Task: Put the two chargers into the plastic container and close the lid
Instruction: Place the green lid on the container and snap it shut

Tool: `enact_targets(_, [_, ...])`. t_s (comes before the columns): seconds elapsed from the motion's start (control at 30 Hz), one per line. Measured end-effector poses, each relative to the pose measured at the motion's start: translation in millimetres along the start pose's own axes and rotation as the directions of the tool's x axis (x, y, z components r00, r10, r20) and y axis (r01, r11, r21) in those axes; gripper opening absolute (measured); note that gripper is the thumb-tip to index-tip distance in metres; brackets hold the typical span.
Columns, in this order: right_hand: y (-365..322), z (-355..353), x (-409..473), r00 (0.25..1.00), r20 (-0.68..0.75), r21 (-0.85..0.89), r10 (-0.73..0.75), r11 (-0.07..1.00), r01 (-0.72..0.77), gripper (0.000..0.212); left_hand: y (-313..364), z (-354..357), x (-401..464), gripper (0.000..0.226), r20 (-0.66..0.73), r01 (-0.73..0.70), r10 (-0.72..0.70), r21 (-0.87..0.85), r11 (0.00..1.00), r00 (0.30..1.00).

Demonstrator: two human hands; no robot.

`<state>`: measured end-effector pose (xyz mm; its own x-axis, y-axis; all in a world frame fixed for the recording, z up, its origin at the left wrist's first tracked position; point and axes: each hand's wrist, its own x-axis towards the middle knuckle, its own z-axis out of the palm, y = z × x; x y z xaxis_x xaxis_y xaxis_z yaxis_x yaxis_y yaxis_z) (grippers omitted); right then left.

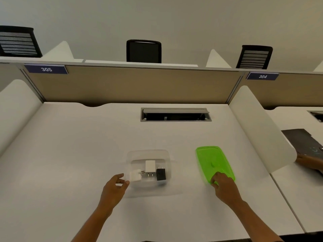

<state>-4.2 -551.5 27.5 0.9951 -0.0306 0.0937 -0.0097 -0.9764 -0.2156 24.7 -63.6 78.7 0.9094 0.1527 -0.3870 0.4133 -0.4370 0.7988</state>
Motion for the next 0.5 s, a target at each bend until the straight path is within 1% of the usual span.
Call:
enact_targets(0.07, [-14.5, -15.4, 6.5, 0.995, -0.101, -0.003, 0.005, 1.0, -0.006, 0.028, -1.7, -3.9, -1.4, 0.047, -0.014, 0.005, -0.005, 0.001, 1.0, 1.0])
enact_targets(0.13, [-32.1, -37.9, 19.2, 0.979, -0.204, 0.033, 0.012, 0.999, -0.006, 0.018, -2.3, -8.9, -2.7, 0.047, -0.034, 0.005, -0.005, -0.006, 1.0, 0.999])
enact_targets(0.2, [-45.6, -61.5, 32.4, 0.955, -0.293, 0.12, 0.042, 0.993, -0.007, 0.012, 0.0, -11.5, -2.5, 0.047, -0.049, -0.005, 0.005, -0.007, 1.0, 0.999])
enact_targets(0.23, [-52.1, -73.2, 37.7, 0.943, -0.325, 0.196, 0.075, 0.981, -0.011, 0.013, 2.4, -12.0, -2.5, 0.047, -0.063, -0.013, 0.012, -0.012, 1.0, 0.998])
enact_targets(0.3, [-64.7, -94.4, 50.3, 0.926, -0.34, 0.365, 0.164, 0.93, -0.031, 0.015, 7.7, -12.0, -3.0, 0.05, -0.108, -0.04, 0.037, -0.023, 0.999, 0.993])
enact_targets(0.37, [-83.2, -115.4, 60.6, 0.907, -0.354, 0.47, 0.229, 0.882, -0.039, 0.016, 11.9, -11.5, -2.4, 0.055, -0.164, -0.099, 0.094, -0.025, 0.995, 0.982])
enact_targets(0.43, [-102.4, -132.3, 68.7, 0.889, -0.392, 0.537, 0.236, 0.844, 0.013, 0.014, 20.8, -11.5, -2.1, 0.057, -0.205, -0.17, 0.159, -0.037, 0.985, 0.966])
enact_targets(0.5, [-121.2, -146.6, 77.2, 0.88, -0.42, 0.589, 0.22, 0.804, 0.08, 0.016, 34.0, -10.8, -2.7, 0.059, -0.217, -0.237, 0.217, -0.073, 0.969, 0.952])
